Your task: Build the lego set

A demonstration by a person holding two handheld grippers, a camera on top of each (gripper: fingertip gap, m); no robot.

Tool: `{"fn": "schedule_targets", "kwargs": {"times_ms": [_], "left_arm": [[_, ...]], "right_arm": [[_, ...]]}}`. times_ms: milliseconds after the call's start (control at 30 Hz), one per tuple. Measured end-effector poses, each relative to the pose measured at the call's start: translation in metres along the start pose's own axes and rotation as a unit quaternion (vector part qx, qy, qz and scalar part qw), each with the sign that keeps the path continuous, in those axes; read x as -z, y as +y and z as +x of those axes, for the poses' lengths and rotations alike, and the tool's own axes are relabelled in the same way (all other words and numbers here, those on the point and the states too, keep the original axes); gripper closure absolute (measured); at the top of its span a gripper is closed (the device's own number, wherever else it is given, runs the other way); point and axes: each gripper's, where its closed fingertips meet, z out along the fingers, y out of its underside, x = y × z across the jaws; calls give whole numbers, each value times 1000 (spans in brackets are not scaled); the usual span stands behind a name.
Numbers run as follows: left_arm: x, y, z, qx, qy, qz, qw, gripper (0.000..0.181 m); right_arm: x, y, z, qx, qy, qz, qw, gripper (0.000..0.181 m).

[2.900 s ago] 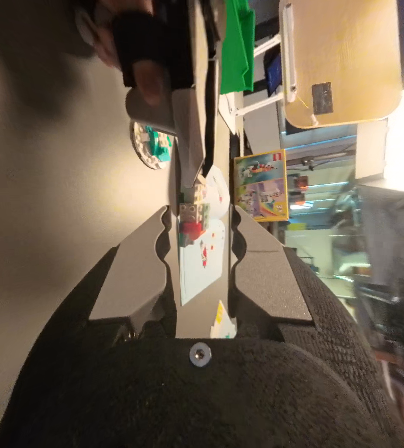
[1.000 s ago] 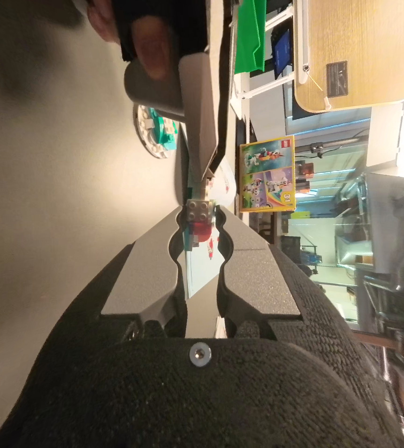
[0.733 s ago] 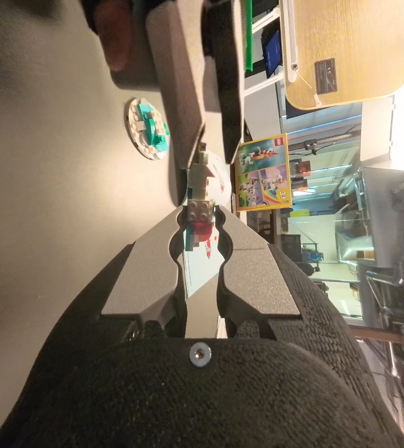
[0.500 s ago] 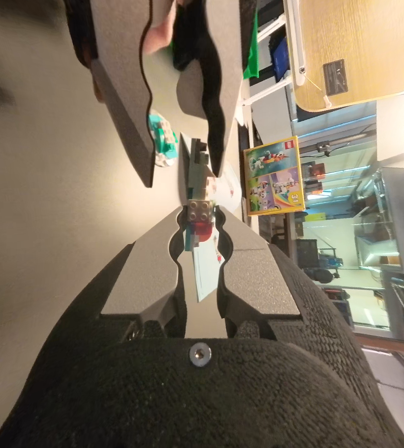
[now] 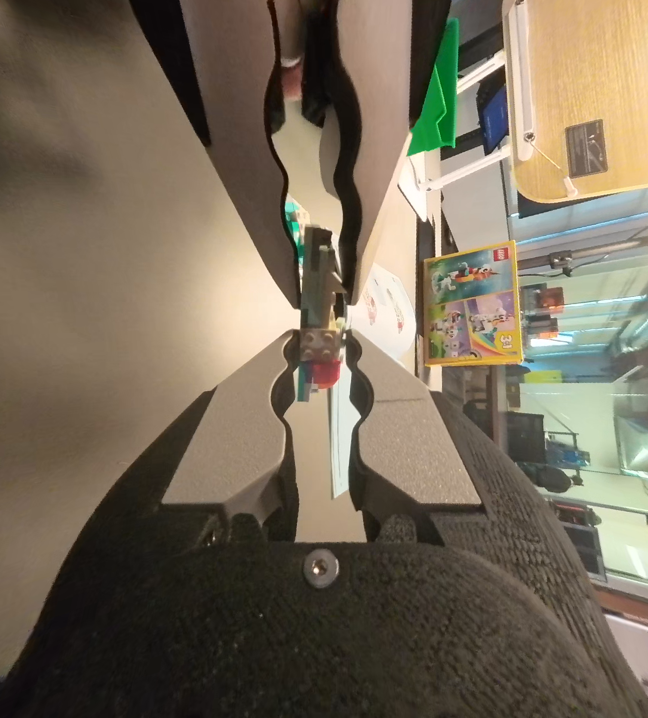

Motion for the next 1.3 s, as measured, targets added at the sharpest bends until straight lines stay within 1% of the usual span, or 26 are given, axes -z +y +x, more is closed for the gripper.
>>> {"fn": "schedule_targets", "kwargs": {"times_ms": [233,467,900,967,1033,1067,1100,1167,1200,1267,1300], "left_arm": [[3,-6,1,-16,2,17,1000,164],[5,-12,7,-39,13,33,999,164],[4,-13,12,-31,27,37,998,164],[3,-13,12,14,41,42,998,164],[2,-15,7,78,43,56,994,163],[3,-17,4,114,46,64,990,159],[3,-18,1,157,54,74,983,145],[3,-17,-8,257,65,89,960,122],[3,-18,-11,305,77,100,944,115],[1,-16,-17,384,86,112,913,118],[-1,-14,-18,409,92,110,901,125]], "right_arm": [[4,-4,-3,-11,-25,28,999,158],[6,-6,-9,-5,-48,39,998,158],[7,-4,-16,-24,-72,23,997,161],[7,-2,-15,-30,-67,16,997,160],[8,-3,-7,-27,-35,21,999,160],[8,-2,0,-24,-10,19,999,160],[8,-1,7,-9,22,15,1000,160],[10,-2,18,35,76,10,996,160],[10,-2,21,50,93,5,994,160],[10,-2,27,74,123,-3,990,160],[9,-3,30,84,133,-6,988,160]]}}
